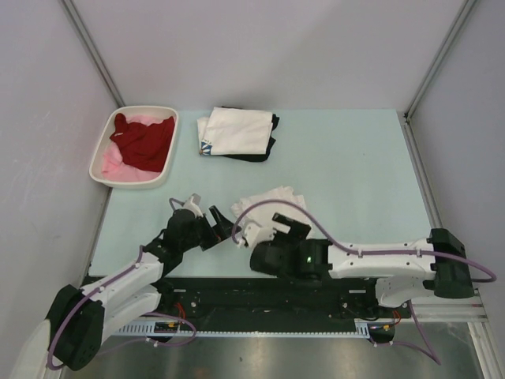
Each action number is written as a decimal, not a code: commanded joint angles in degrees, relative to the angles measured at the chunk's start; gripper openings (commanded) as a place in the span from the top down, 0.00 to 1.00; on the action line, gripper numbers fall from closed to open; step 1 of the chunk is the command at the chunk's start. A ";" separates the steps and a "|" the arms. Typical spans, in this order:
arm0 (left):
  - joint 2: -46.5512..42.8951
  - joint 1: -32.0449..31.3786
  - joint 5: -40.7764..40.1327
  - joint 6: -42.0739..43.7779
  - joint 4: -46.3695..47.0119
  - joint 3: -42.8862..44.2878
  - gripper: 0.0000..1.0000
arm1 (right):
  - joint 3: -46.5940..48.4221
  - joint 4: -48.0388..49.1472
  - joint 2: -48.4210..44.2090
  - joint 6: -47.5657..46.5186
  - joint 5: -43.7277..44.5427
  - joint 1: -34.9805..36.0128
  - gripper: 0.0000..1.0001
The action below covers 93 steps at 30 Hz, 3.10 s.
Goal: Fold and stack the t-shirts
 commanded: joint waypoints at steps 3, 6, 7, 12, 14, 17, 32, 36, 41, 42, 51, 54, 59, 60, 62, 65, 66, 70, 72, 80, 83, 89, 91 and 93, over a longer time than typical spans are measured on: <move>1.11 1.57 0.12 1.74 1.76 1.83 0.00 | -5.25 -12.02 0.05 2.78 6.39 11.45 0.00; 2.08 1.57 0.91 3.15 2.90 2.01 0.00 | -5.61 -12.37 2.85 3.21 7.80 15.76 0.00; 2.35 1.57 0.48 3.76 2.90 2.01 0.00 | -7.09 -11.76 4.51 1.91 7.89 16.29 0.01; 4.98 1.75 0.12 4.73 4.12 2.19 0.00 | -9.92 -6.23 9.79 -3.19 9.12 18.67 0.00; 6.12 1.84 0.12 4.73 4.91 2.10 0.00 | -10.00 -2.47 12.77 -5.64 9.20 18.76 0.00; 7.79 2.19 0.65 4.47 6.49 1.84 0.00 | -10.70 5.78 15.50 -10.64 7.62 15.43 0.00; 14.30 4.82 4.60 5.26 8.69 3.60 0.00 | -18.35 26.29 18.94 -15.86 -1.69 3.73 0.00; 16.76 6.14 6.71 3.68 11.59 3.68 0.00 | -19.76 29.55 21.31 -16.47 -2.57 0.58 0.00; 18.96 6.50 11.27 0.96 15.19 2.81 0.00 | -19.76 32.36 22.11 -17.61 -4.42 -2.94 0.09; 18.61 6.41 11.46 -0.44 15.72 2.37 0.00 | -19.76 32.63 22.11 -17.62 -4.85 -3.73 0.19; 14.22 6.58 10.76 -2.03 15.03 1.40 0.00 | -18.19 35.97 21.14 -17.00 -6.61 -7.17 1.00; 12.29 6.58 10.84 -4.57 13.62 0.70 0.00 | -16.78 36.58 20.79 -16.74 -7.22 -7.08 1.00; 5.08 6.58 11.63 -12.57 16.35 -4.74 0.00 | -13.79 36.67 16.32 -16.38 -8.55 -6.82 1.00; 4.12 6.58 11.46 -13.54 16.00 -5.02 0.00 | -13.52 36.32 15.79 -16.73 -8.29 -6.73 1.00; 1.92 6.50 10.93 -13.99 14.23 -5.63 0.00 | -12.12 35.80 14.03 -17.61 -7.58 -6.38 1.00; 0.94 6.50 10.41 -15.74 15.02 -6.33 0.00 | -10.45 34.48 12.10 -18.23 -6.97 -5.50 1.00; 1.29 6.50 10.32 -16.18 15.81 -6.51 0.00 | -9.92 33.78 11.74 -18.41 -6.88 -5.41 1.00; 4.01 6.50 9.35 -17.59 19.85 -6.51 0.00 | -9.04 31.84 10.77 -18.23 -5.56 -3.75 1.00; 7.07 6.50 9.26 -18.03 21.34 -5.81 0.00 | -8.95 30.88 10.42 -17.71 -5.21 -3.30 1.00; 13.08 6.23 12.43 -26.71 32.07 -9.39 0.00 | -8.86 28.67 11.56 -15.33 -4.68 -1.63 1.00; 5.62 5.88 8.75 -28.92 30.16 -12.48 0.00 | -8.95 28.94 12.53 -14.98 -4.94 -1.54 1.00; -17.92 5.53 3.99 -32.44 15.40 -17.23 0.00 | -8.95 30.16 14.72 -14.63 -5.91 -1.81 1.00; -25.49 5.27 2.94 -32.53 9.16 -16.97 0.00 | -8.95 30.34 15.16 -14.54 -6.09 -1.63 1.00; -28.84 5.27 2.76 -33.32 7.56 -17.15 0.00 | -8.86 30.87 15.52 -14.45 -6.26 -1.54 1.00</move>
